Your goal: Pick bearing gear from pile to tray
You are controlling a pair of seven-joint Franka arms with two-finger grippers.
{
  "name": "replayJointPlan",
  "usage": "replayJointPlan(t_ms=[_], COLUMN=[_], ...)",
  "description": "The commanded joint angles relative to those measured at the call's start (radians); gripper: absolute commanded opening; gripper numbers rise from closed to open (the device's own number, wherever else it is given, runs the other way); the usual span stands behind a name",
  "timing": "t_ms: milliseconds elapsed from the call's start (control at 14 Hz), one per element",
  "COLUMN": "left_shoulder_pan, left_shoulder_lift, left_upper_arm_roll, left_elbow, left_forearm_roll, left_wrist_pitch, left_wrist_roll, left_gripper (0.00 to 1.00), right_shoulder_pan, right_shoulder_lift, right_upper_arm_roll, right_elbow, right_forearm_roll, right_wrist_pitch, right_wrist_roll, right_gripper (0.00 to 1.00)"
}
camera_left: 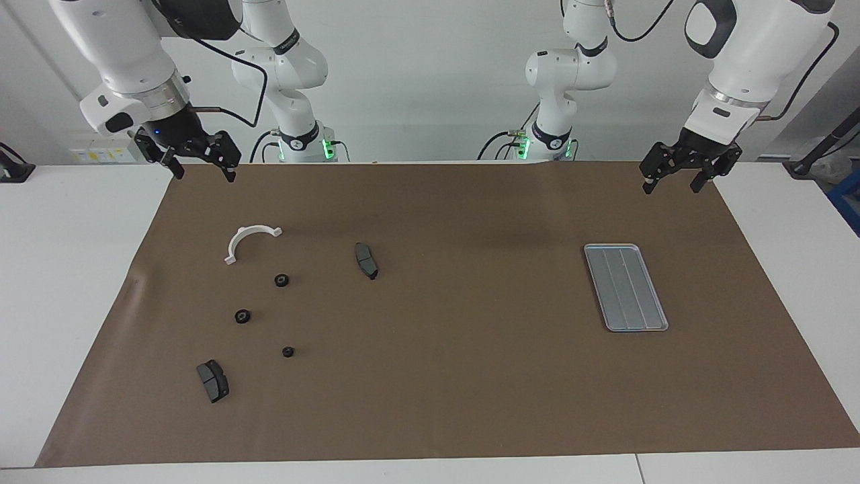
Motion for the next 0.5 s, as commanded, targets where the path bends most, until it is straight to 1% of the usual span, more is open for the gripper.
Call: replayJointPlan(t_ms=[0, 215, 430], left_shoulder_pan=[0.003, 0.003, 0.003], left_shoulder_lift=[-0.016, -0.016, -0.016], left_upper_arm_roll=[0.0, 0.0, 0.0], left_elbow=[-0.007, -0.007, -0.007], left_forearm_roll=[-0.01, -0.01, -0.01], left_wrist_pitch=[-0.013, -0.013, -0.013], left_wrist_roll=[-0.005, -0.005, -0.005], left_gripper=[1.0, 1.0, 1.0], right_shoulder_pan=[-0.014, -0.014, -0.013], right_shoulder_lift=[-0.025, -0.027, -0.025], right_upper_arm_roll=[0.011, 0.011, 0.009], right_elbow=[-0.024, -0.027, -0.028], right_forearm_roll=[-0.008, -0.008, -0.006], right_wrist_pitch=[0.006, -0.003, 0.012], right_wrist_roll=[0.006, 0.014, 0.02], right_gripper=[1.0, 1.0, 1.0])
